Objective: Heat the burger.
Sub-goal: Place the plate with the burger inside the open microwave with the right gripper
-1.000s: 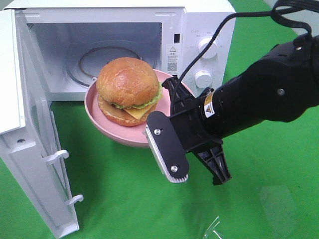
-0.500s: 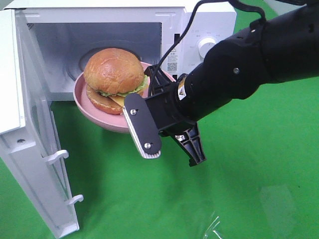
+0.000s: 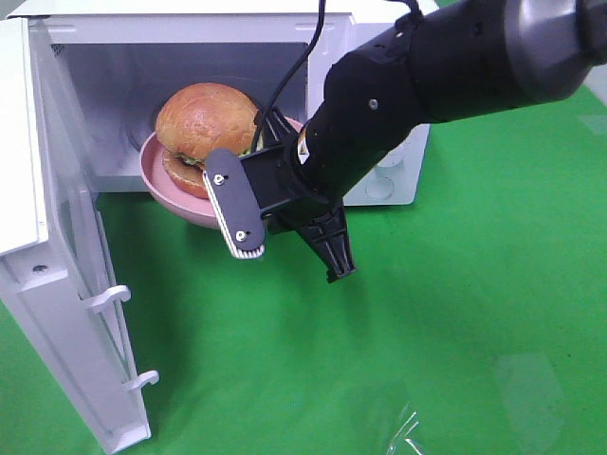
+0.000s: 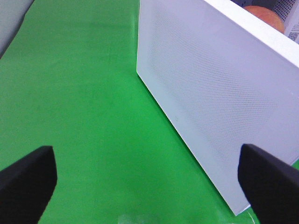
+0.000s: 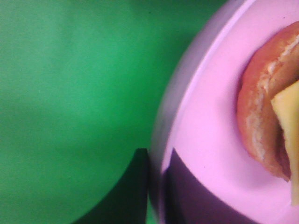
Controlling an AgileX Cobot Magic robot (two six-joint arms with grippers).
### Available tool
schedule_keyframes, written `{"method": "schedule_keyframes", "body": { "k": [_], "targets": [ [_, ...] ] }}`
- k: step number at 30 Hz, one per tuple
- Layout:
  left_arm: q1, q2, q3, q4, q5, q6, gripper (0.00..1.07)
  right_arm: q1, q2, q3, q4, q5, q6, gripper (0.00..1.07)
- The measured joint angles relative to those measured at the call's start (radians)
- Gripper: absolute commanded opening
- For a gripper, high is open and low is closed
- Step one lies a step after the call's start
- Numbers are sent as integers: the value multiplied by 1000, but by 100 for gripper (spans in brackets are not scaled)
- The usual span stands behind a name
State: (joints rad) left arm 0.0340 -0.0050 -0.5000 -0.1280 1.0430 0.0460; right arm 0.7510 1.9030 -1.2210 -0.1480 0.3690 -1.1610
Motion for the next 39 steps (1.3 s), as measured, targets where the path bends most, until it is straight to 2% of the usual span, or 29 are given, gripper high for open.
{"method": "schedule_keyframes", "body": {
  "k": [4,9,11,14,18,20,23,36,39],
  "targets": [
    [0,0,0,0,0,0,97,0,59,-83,-14,23,48,0],
    [0,0,0,0,0,0,97,0,89,-122,-16,33,53,0],
    [0,0,0,0,0,0,97,-5,129,-183,-17,53,56,0],
    [0,0,0,0,0,0,97,-8,138,-197,-17,58,60,0],
    [0,0,0,0,0,0,97,-13,188,-274,-17,99,94,0],
    [0,0,0,0,0,0,97,-20,230,-351,-21,137,121,0],
    [0,0,0,0,0,0,97,-20,242,-370,-27,147,128,0],
    [0,0,0,0,0,0,97,-23,374,-577,-81,212,202,0],
    [0,0,0,0,0,0,97,-23,387,-592,-83,212,205,0]
  ]
}}
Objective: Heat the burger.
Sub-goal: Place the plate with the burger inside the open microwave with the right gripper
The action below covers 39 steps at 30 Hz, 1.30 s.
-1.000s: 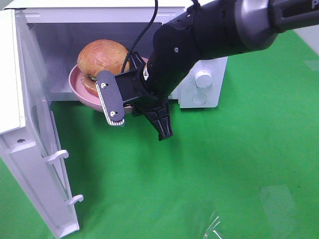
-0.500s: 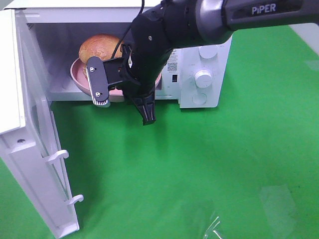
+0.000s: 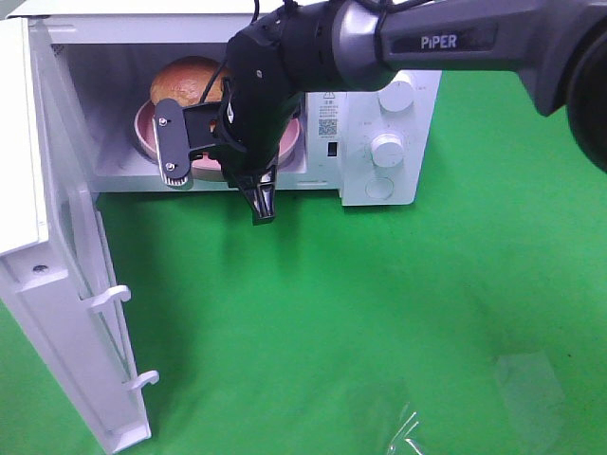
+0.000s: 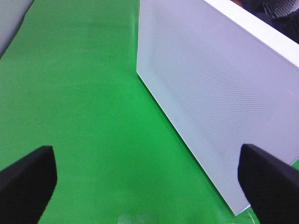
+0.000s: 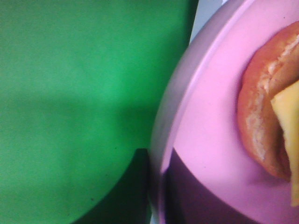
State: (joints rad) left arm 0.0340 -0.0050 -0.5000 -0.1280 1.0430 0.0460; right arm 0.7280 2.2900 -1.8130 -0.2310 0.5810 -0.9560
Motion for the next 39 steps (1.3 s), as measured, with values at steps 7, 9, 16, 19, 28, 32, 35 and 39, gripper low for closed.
{"method": "schedule_keyframes", "body": {
  "k": [7,9,16,19,28,32,35,39],
  "targets": [
    [0,0,0,0,0,0,97,-20,73,-116,-3,20,31,0],
    [0,0,0,0,0,0,97,-28,100,-167,-5,30,34,0],
    [0,0,0,0,0,0,97,-28,134,-219,-3,44,34,0],
    [0,0,0,0,0,0,97,-28,136,-223,-3,49,30,0],
    [0,0,0,0,0,0,97,-27,147,-230,10,49,6,4],
    [0,0,0,0,0,0,97,-27,147,-234,13,38,5,17],
    [0,0,0,0,0,0,97,-27,147,-234,13,25,16,24],
    [0,0,0,0,0,0,97,-27,146,-237,13,13,37,41]
  ]
}}
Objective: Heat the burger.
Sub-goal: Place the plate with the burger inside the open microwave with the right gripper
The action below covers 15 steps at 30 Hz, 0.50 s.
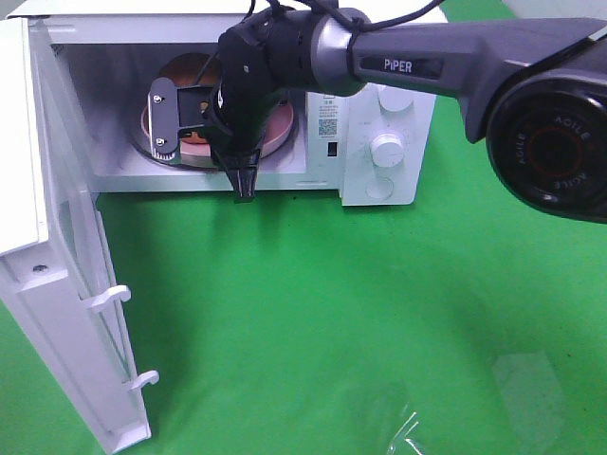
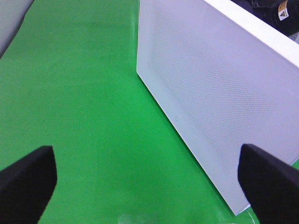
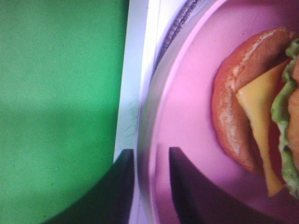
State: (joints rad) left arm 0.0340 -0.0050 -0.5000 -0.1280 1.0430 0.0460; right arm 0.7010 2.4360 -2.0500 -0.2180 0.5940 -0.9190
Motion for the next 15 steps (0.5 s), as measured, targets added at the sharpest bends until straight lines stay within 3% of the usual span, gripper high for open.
{"method": "schedule_keyframes", "body": {
  "k": [3,15],
  "targets": [
    [0,0,0,0,0,0,97,0,-2,0,0,-1,6,46],
    [0,0,0,0,0,0,97,0,-3,0,37,16,11,46]
  ]
}}
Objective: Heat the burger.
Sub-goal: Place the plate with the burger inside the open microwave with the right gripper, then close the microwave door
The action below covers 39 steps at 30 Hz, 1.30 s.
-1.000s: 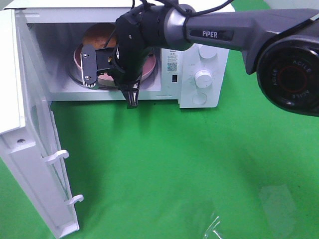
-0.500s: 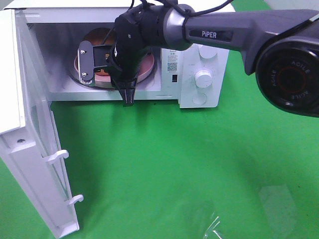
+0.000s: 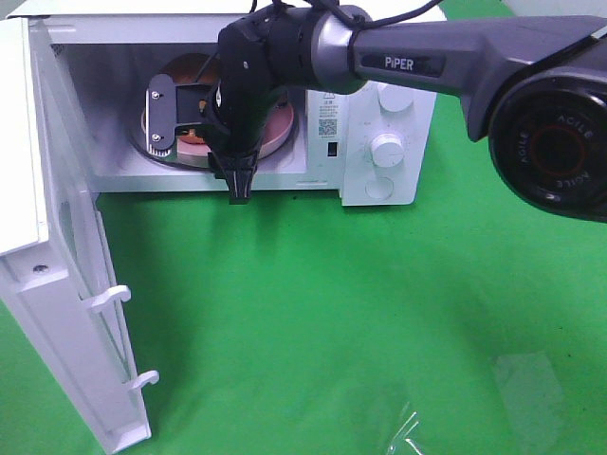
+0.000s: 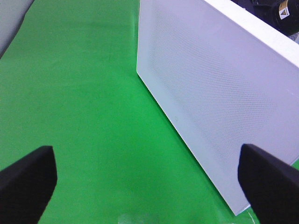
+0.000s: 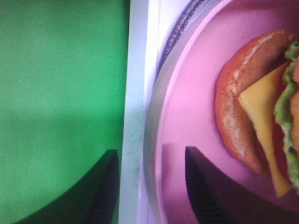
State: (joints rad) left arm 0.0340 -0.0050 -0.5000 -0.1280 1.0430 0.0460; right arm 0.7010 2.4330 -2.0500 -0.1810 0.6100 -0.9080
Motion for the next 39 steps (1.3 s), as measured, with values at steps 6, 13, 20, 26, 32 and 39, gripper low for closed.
{"method": "schedule_keyframes", "body": {
  "k": [6,13,20,26,32,39],
  "targets": [
    [0,0,0,0,0,0,97,7,-50,63,1,-10,1,51],
    [0,0,0,0,0,0,97,9,-137,203,8,-84,1,66],
    [0,0,0,0,0,0,97,9,-250,405,8,-209,1,77],
    [0,0,0,0,0,0,97,9,-335,541,8,-263,1,76],
    [0,0,0,0,0,0,97,9,-443,717,7,-335,4,76],
    [0,0,0,0,0,0,97,9,-561,872,6,-384,104,76]
  ]
}}
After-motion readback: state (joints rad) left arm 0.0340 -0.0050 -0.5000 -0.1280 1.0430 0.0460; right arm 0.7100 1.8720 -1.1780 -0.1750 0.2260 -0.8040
